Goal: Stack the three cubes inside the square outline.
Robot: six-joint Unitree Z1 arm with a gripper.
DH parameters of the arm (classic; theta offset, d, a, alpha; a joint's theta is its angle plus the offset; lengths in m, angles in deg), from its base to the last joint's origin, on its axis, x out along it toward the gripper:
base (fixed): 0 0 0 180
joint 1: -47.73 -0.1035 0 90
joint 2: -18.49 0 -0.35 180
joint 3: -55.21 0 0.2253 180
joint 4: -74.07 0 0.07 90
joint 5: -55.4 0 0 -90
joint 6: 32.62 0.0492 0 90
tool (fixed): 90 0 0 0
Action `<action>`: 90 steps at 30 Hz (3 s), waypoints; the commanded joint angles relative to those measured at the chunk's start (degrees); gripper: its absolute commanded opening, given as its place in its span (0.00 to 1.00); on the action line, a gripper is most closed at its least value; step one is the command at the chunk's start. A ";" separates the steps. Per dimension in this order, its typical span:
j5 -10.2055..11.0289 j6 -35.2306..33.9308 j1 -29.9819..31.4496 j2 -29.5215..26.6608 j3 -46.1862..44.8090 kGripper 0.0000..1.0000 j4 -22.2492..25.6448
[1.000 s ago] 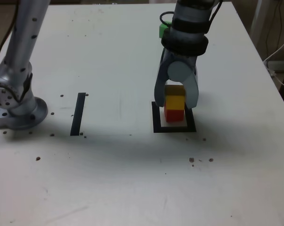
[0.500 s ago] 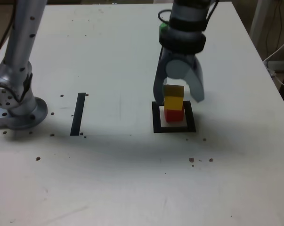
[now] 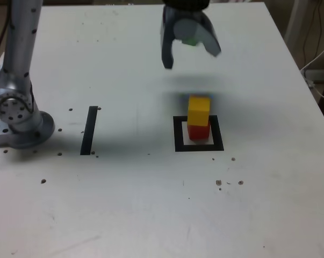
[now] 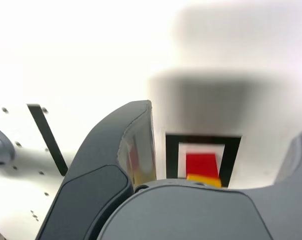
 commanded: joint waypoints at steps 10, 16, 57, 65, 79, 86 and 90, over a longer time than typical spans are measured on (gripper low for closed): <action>1.45 22.42 -14.70 7.30 15.40 1.00 4.56; 1.26 30.50 -20.04 12.68 24.27 0.99 7.74; -0.33 38.54 -24.08 33.16 44.67 0.29 14.19; -0.23 38.27 -24.03 33.16 44.47 0.29 14.19; 0.23 37.07 -22.72 31.64 43.07 0.28 14.16; 0.38 34.66 -20.07 26.36 38.41 0.28 14.01; -0.04 32.09 -17.92 22.02 34.04 0.28 13.98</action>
